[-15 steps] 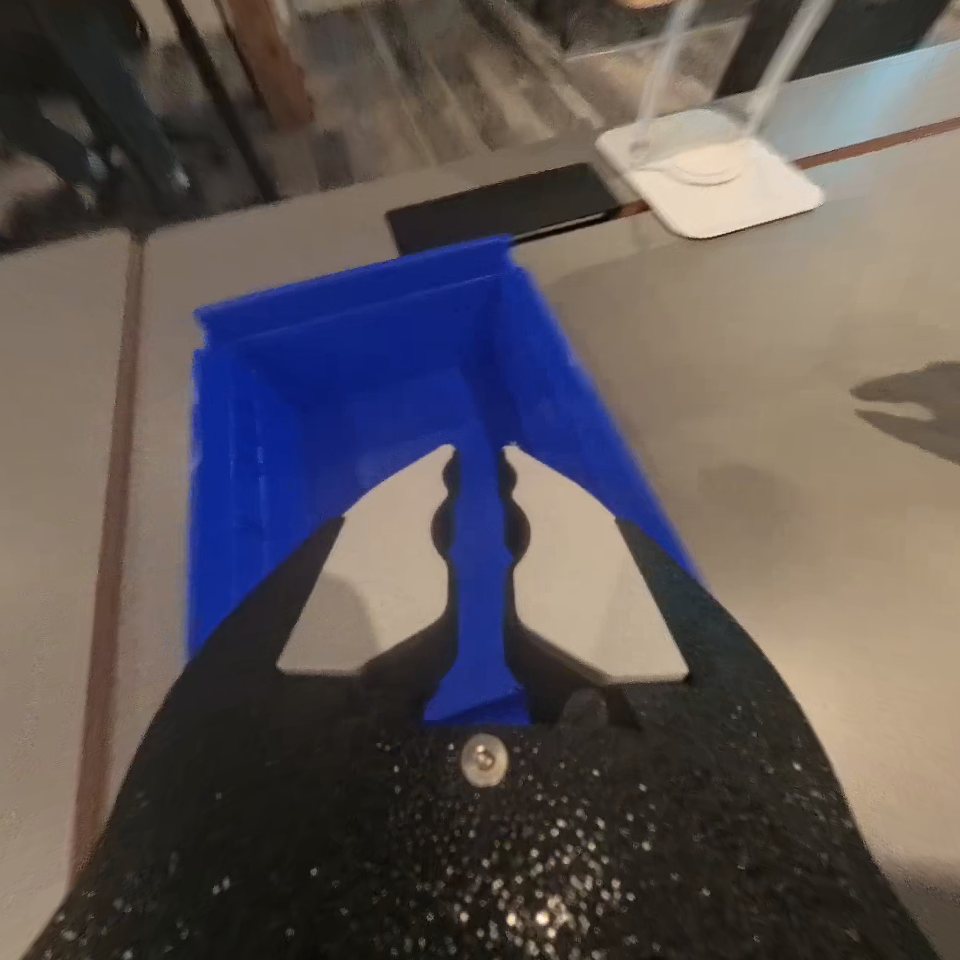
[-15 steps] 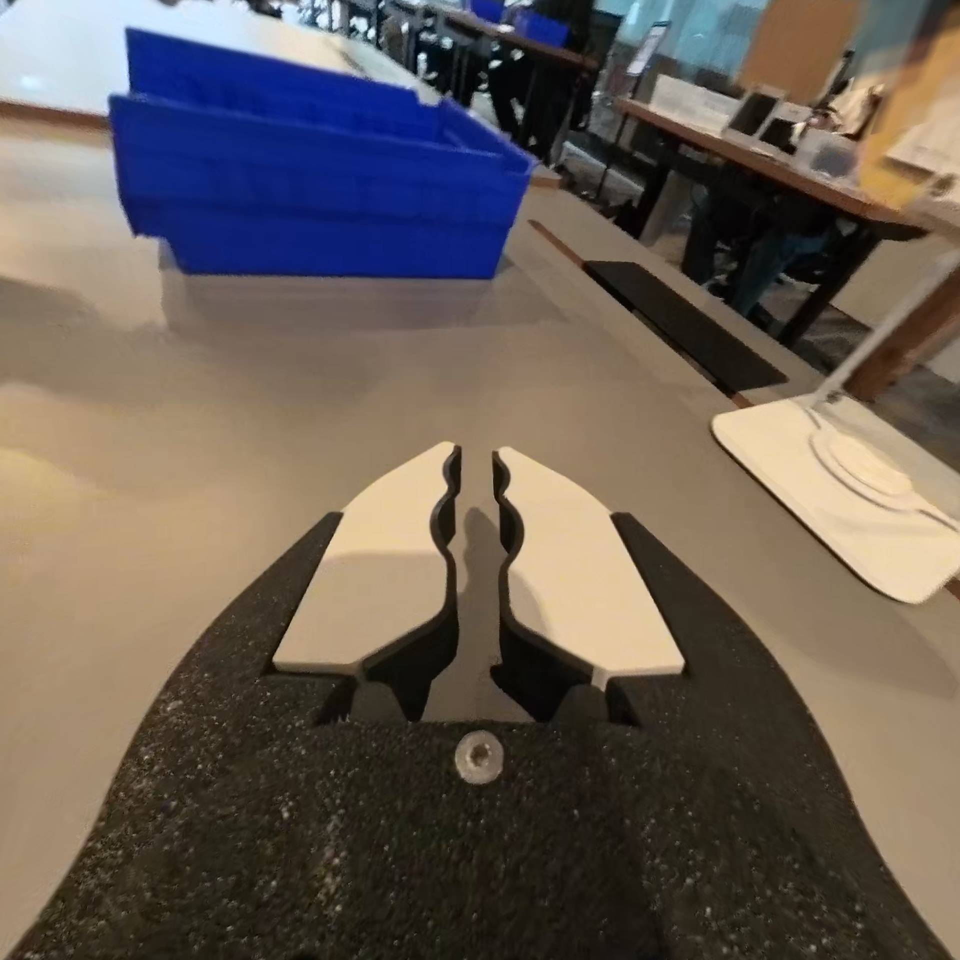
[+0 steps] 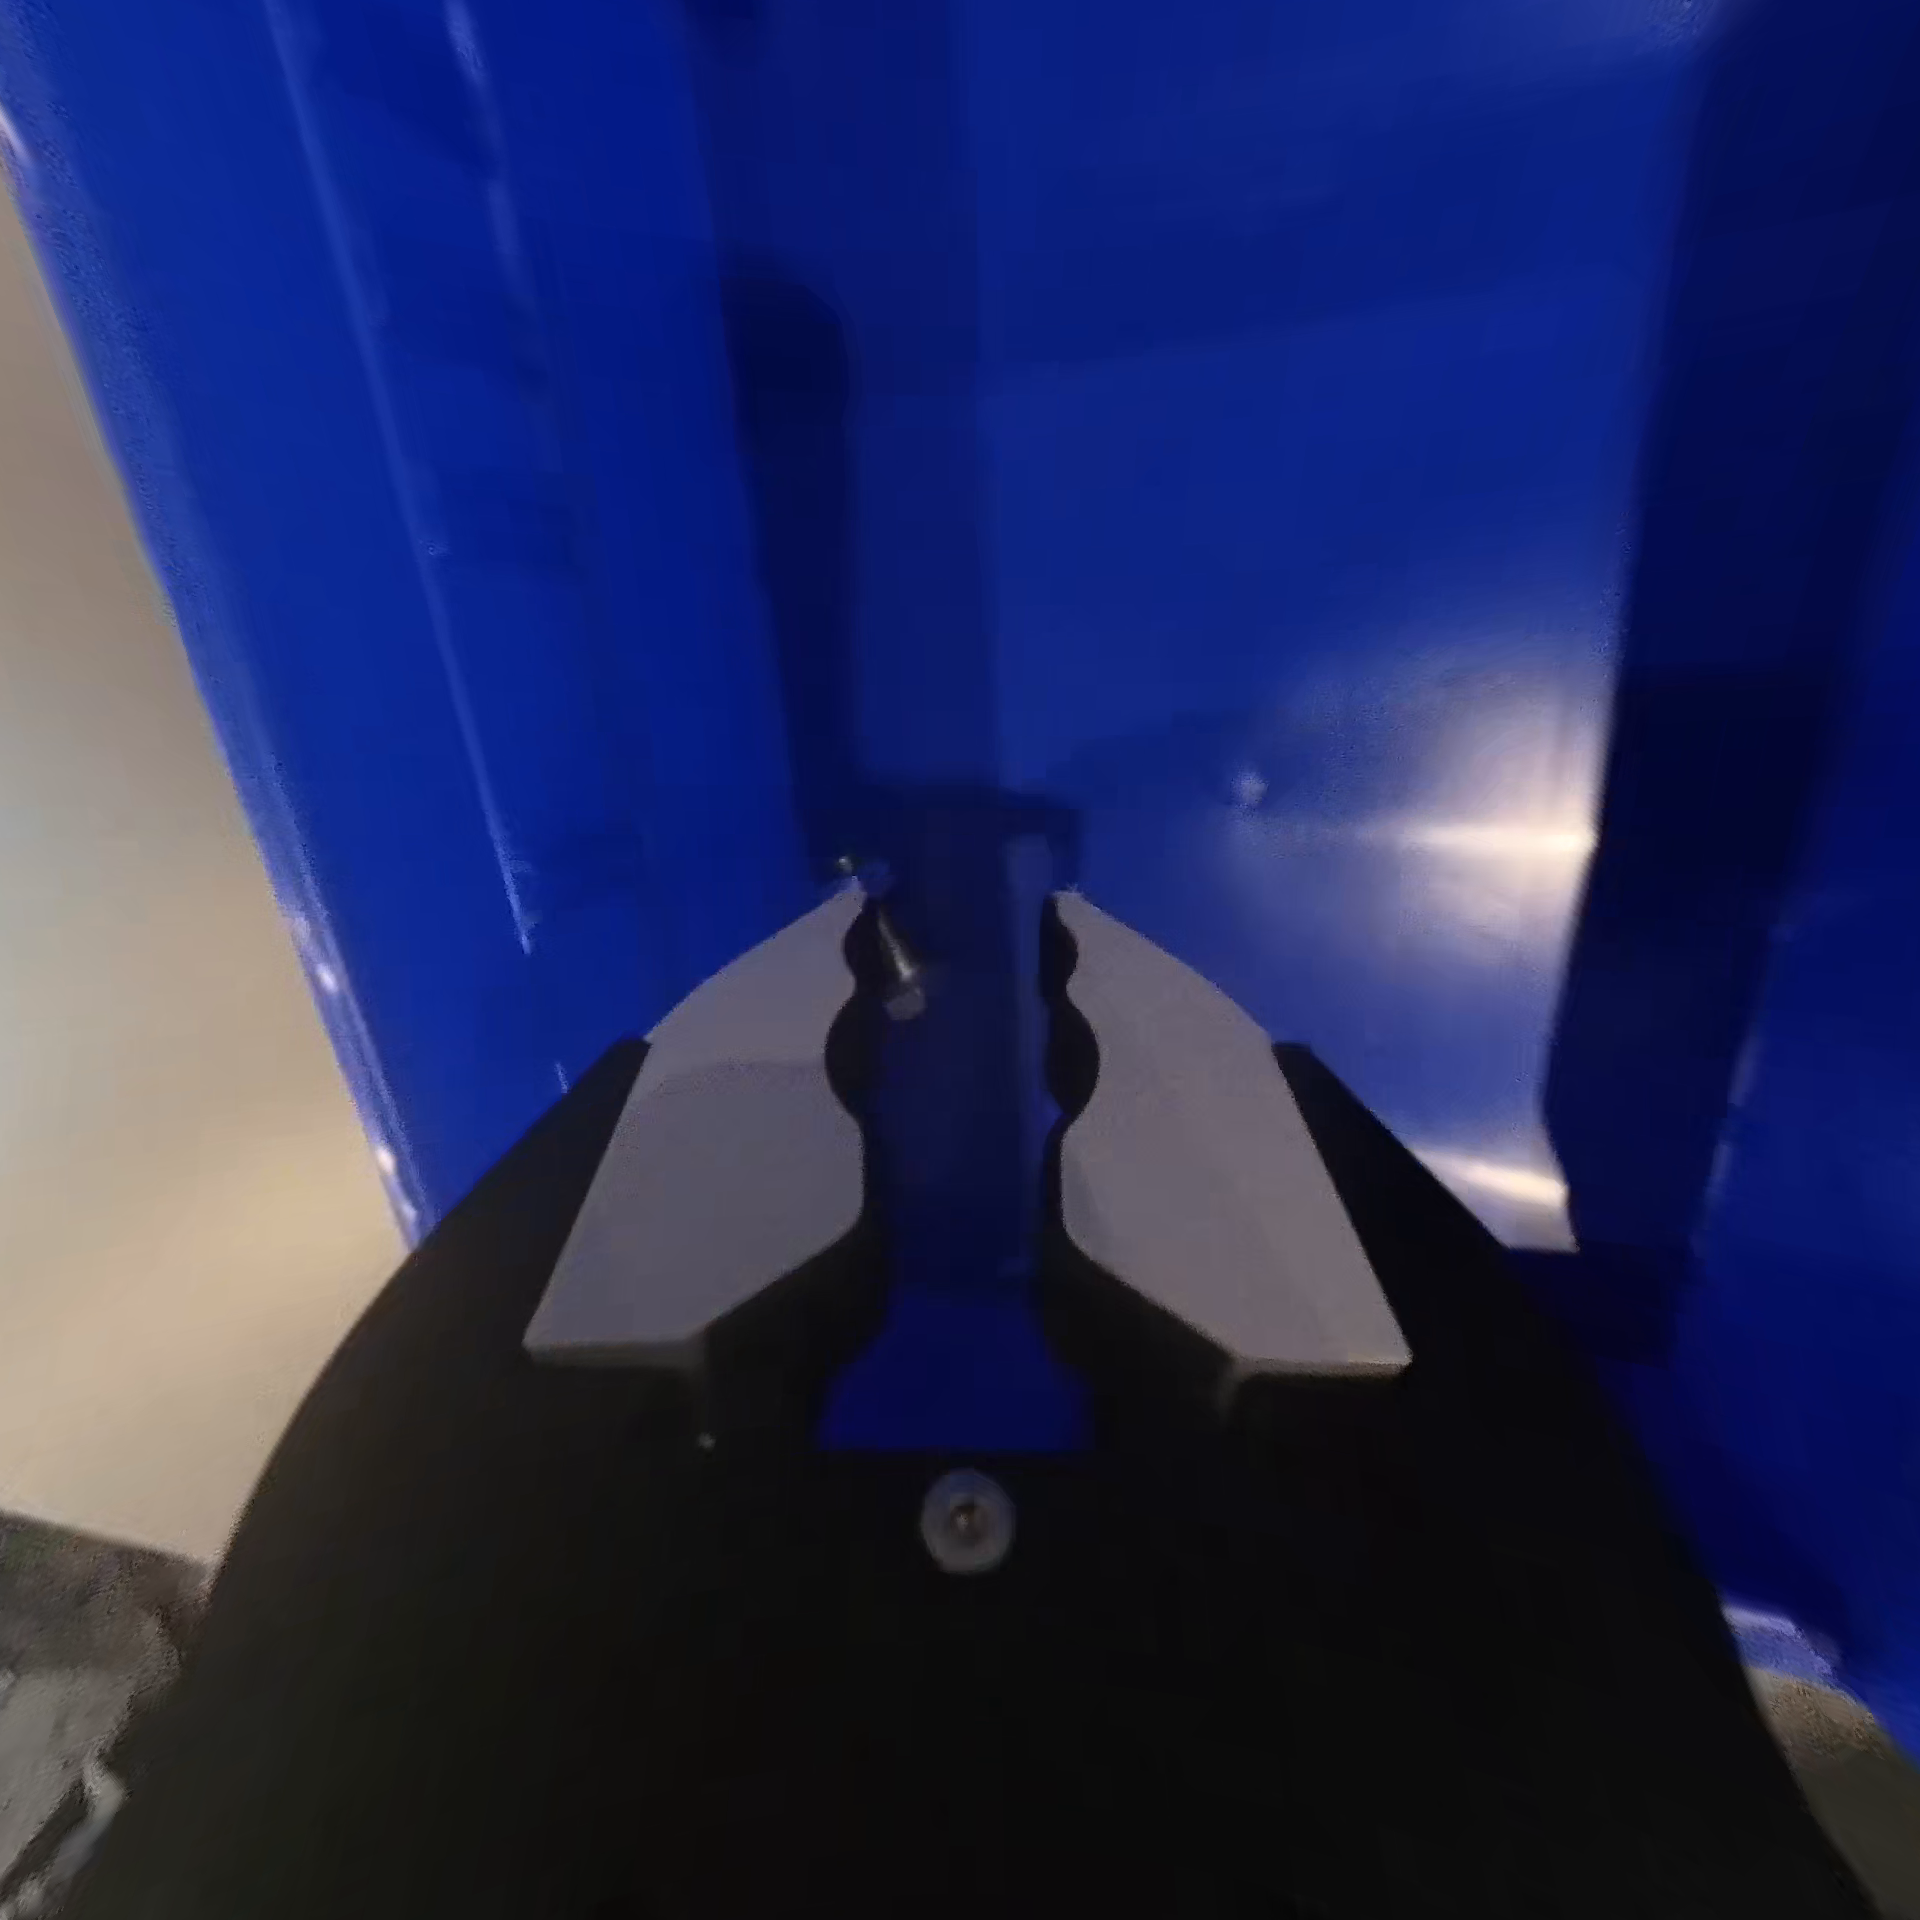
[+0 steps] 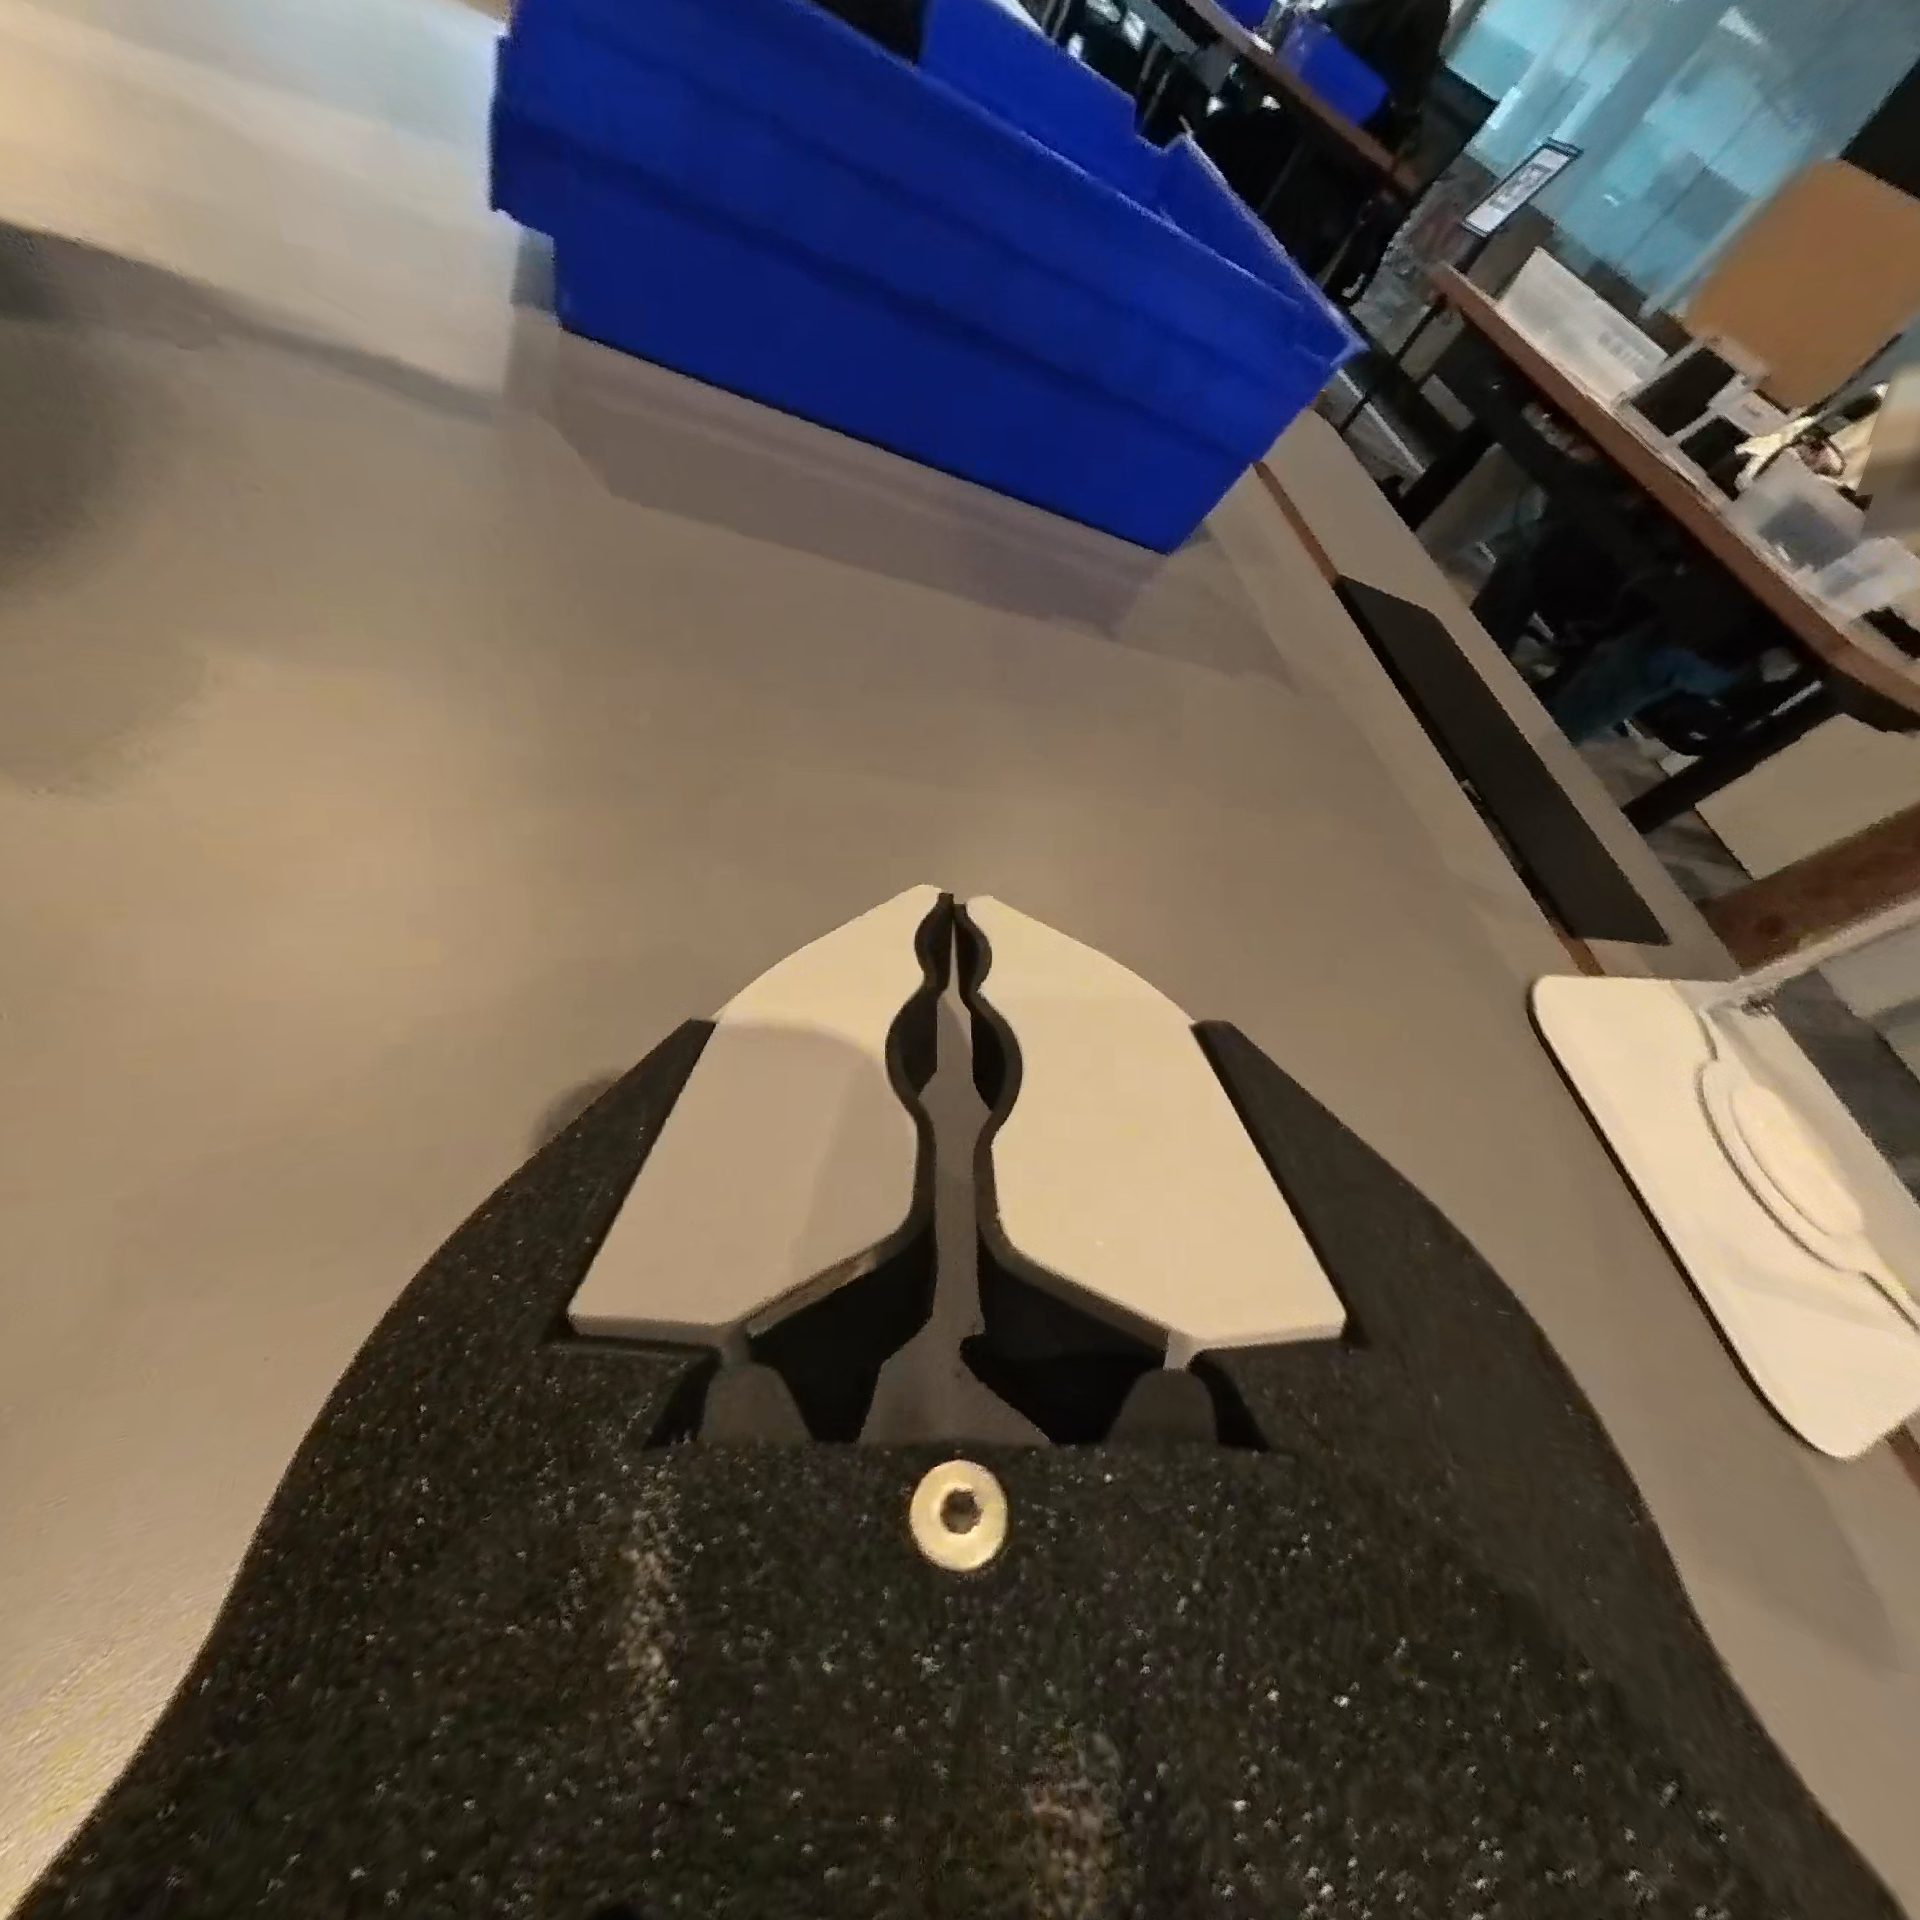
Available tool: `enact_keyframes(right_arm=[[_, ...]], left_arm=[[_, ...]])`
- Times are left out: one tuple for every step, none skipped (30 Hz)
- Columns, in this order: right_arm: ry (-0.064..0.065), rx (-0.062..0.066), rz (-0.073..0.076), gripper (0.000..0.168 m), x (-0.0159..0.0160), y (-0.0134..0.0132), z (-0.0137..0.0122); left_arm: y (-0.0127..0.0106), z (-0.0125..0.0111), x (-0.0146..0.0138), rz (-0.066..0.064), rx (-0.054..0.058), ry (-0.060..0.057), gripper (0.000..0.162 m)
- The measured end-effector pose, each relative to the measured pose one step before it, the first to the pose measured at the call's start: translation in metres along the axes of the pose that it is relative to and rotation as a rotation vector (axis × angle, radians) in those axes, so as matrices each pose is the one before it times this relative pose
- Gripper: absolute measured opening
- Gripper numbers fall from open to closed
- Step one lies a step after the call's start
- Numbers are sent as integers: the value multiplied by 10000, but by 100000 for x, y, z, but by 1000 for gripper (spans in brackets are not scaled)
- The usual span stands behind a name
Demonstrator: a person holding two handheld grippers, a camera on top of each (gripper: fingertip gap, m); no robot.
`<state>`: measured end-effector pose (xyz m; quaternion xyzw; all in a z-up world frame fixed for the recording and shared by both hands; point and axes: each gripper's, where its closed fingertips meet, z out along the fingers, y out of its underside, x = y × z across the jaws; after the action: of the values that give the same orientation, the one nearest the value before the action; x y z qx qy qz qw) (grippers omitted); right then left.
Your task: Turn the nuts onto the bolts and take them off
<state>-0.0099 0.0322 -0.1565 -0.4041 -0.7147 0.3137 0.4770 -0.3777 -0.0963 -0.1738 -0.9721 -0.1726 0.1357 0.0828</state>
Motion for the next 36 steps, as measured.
enact_keyframes(right_arm=[[-71,22,-126,0,-199,-82,46],[-37,-12,-111,0,-134,-29,62],[1,-41,-91,0,-69,19,49],[-8,-38,-80,0,-61,45,42],[-21,-25,-48,0,-65,40,13],[-16,13,-31,0,-44,-22,-12],[-26,47,-16,0,-42,-74,-19],[-43,35,4,0,-53,-40,-7],[-22,-8,9,0,-21,11,12],[3,-17,-1,0,5,25,10],[-5,5,-6,0,-5,-4,-6],[-5,8,-5,0,-14,-13,-3],[-1,4,-16,0,-7,-16,5],[-23,-3,-22,0,-47,2,17],[-41,-23,-25,0,-78,31,38],[-16,-35,-36,0,-45,41,31],[37,-33,-50,0,27,28,20],[57,-16,-54,0,55,-1,-12],[67,1,-31,0,76,-9,-25],[100,5,3,0,160,-6,-38],[93,18,30,0,184,-14,-61],[74,46,55,0,170,-40,-55],[71,63,66,0,172,-69,-68],[86,50,63,0,196,-37,-83],[119,27,48,0,236,-22,-88],[128,22,40,0,239,-11,-96],[160,37,48,0,296,-26,-99],[193,48,61,0,354,-59,-108],[180,53,75,0,360,-57,-114],[199,62,105,0,408,-43,-113],[245,41,147,0,509,-17,-121],[285,1,174,0,598,57,-131],[293,-6,171,0,631,98,-149],[304,9,187,0,678,97,-184],[288,25,214,0,674,66,-190],[291,9,232,0,690,88,-195]], left_arm=[[7,442,-166,-37,-112,-25,27],[114,451,-239,-45,-141,-101,25],[283,386,-289,-54,-214,-166,26],[167,237,-217,-12,-115,-149,28],[-51,16,-211,10,38,-155,29],[48,1,-93,-28,-33,-75,29],[200,40,-186,-29,-130,-128,29],[269,90,-246,-57,-181,-137,29],[335,155,-37,-84,-218,23,27],[322,197,226,-95,-212,193,27],[312,206,197,-74,-200,166,28],[113,135,21,-27,-80,44,29],[-142,1,-5,33,65,22,27],[-87,15,32,61,28,32,22],[-36,-5,-94,140,3,-75,16],[-34,-41,37,206,12,-19,12],[-125,-119,197,160,92,57,11],[-392,-342,265,179,311,70,11],[-624,-644,329,141,497,82,10],[-830,-970,519,114,640,169,10],[-1019,-1244,774,122,766,271,10],[-1260,-1435,1120,235,895,397,10],[-1448,-1524,1401,258,951,436,10],[-1497,-1487,1671,304,889,469,10],[-1575,-1314,2008,456,836,554,9],[-1543,-1003,2194,508,713,556,9],[-1418,-691,2265,591,541,496,9],[-1349,-386,2295,775,441,415,9],[-1259,-65,2234,838,331,330,9],[-1143,251,2299,865,208,381,9],[-1084,580,2343,905,146,450,9],[-945,903,2225,913,33,459,9],[-761,1196,2070,990,-107,488,9],[-572,1403,1556,946,-233,309,9],[-315,1504,909,718,-413,91,10],[-94,1587,757,596,-516,185,9]])
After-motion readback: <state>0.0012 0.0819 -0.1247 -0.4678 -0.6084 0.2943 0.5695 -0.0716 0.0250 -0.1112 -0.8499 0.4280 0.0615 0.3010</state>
